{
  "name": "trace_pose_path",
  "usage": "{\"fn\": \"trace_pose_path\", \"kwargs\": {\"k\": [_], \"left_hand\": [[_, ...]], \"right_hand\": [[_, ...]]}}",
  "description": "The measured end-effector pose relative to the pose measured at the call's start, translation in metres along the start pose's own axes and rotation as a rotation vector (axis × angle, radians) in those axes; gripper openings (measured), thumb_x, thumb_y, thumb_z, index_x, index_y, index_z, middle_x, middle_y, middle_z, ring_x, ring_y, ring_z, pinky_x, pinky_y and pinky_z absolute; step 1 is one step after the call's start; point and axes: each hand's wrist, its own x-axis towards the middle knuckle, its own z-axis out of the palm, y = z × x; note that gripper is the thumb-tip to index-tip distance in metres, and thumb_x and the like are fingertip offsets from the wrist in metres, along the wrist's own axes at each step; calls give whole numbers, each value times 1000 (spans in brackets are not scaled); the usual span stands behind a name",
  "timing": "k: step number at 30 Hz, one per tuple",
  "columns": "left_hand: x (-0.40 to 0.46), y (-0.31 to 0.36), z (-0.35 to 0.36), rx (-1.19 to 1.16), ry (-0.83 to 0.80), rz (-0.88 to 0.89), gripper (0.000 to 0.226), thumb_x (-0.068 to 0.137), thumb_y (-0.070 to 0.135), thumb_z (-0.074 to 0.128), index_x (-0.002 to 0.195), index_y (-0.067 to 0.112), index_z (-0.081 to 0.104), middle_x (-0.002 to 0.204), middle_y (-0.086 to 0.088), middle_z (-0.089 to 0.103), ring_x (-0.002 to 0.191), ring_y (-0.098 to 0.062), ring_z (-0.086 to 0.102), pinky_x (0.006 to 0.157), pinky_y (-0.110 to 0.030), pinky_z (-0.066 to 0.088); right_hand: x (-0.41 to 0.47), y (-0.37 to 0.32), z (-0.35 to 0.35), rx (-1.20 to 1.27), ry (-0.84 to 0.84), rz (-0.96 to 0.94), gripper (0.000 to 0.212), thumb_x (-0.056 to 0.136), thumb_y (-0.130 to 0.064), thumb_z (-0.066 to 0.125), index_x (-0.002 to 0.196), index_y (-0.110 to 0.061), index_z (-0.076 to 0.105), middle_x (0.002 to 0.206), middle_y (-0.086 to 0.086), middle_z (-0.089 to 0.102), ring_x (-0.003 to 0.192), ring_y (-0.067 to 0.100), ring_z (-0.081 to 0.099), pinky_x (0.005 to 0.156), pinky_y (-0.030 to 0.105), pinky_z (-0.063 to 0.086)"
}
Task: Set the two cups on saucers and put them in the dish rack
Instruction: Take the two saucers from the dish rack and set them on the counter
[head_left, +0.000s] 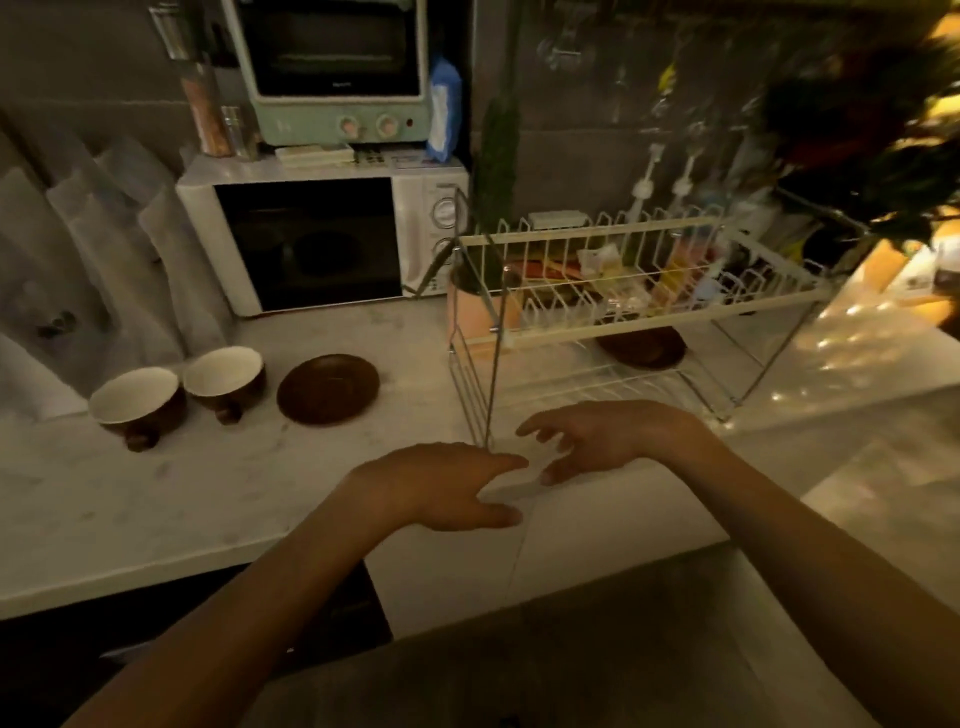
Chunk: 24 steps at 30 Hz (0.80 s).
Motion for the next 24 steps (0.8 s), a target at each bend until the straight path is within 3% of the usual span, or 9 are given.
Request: {"fn": "trace_pose_path", "kwargs": {"k": [6,13,20,24], "left_hand": [[61,53,-19,9,102,138,62,91,55,48,147,35,30,152,-1,41,134,-21,44,108,-39,39],[132,72,-25,-1,306,1,58,91,54,48,143,32,38,142,-5,53,123,-29,54,95,-41,48],[208,64,-23,-362,438,-244,63,88,55,50,143,26,41,141,-7,53,126,-27,53,102,-41,45],[244,63,-28,-631,451,-381,63,88,54,50,141,20,44,139,-9,55,124,-28,54,105,-41,44]], "right_hand": [[-20,62,-9,71,147,111,68,88,-30,67,148,-24,34,146,5,47,130,22,49,100,33,40],[3,128,-10,139,321,220,62,89,-36,65,144,-23,41,143,8,53,128,26,52,105,43,44],[41,182,-8,175,504,303,52,87,-45,60,131,-19,56,133,10,60,123,32,55,101,45,47],[56,206,-13,262,633,374,46,92,-33,56,133,-13,54,130,17,61,120,37,57,97,43,46]]}}
